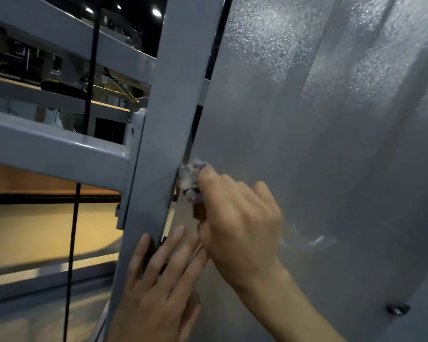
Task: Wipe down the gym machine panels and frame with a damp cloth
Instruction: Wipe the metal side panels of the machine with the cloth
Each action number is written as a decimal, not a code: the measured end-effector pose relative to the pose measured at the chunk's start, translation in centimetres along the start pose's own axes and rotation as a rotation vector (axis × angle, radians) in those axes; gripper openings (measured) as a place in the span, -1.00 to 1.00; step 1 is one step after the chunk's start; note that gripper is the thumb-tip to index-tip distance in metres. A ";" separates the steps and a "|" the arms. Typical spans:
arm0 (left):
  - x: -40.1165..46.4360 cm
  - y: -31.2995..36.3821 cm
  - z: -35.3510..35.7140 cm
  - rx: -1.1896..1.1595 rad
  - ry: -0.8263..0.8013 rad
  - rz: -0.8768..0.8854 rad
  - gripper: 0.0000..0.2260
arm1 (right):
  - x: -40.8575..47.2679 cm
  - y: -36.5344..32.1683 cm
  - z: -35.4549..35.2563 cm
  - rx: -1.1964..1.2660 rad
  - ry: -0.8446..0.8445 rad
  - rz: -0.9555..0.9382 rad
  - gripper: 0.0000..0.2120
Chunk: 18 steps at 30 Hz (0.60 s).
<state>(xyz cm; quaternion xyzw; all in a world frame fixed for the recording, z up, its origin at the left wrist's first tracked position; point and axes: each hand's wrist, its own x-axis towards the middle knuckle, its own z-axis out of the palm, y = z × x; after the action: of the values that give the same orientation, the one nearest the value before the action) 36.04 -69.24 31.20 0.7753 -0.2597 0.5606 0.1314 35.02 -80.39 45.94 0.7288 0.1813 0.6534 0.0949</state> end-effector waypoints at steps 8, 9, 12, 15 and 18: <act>-0.2 -0.2 0.7 -0.005 0.077 0.016 -0.36 | 4.2 3.9 -1.1 -0.067 0.038 -0.146 -0.72; -0.3 -0.1 0.8 -0.013 0.086 0.006 -0.36 | 3.4 3.4 -1.0 -0.054 0.004 -0.204 -0.71; -0.7 -0.2 1.2 -0.025 0.083 -0.006 -0.35 | 1.2 2.6 -1.2 -0.023 -0.111 -0.401 -0.73; -0.8 -0.5 1.3 -0.028 0.092 -0.001 -0.36 | 4.4 4.2 -1.5 -0.051 -0.072 -0.381 -0.71; -0.8 -0.4 1.3 -0.028 0.086 0.005 -0.37 | 7.4 5.0 -1.5 -0.080 0.001 -0.243 -0.66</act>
<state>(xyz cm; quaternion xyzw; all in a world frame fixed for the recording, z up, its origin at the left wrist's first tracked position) 37.15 -69.33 30.08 0.7479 -0.2635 0.5901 0.1518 34.81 -82.25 54.77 0.6966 0.2422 0.6443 0.2022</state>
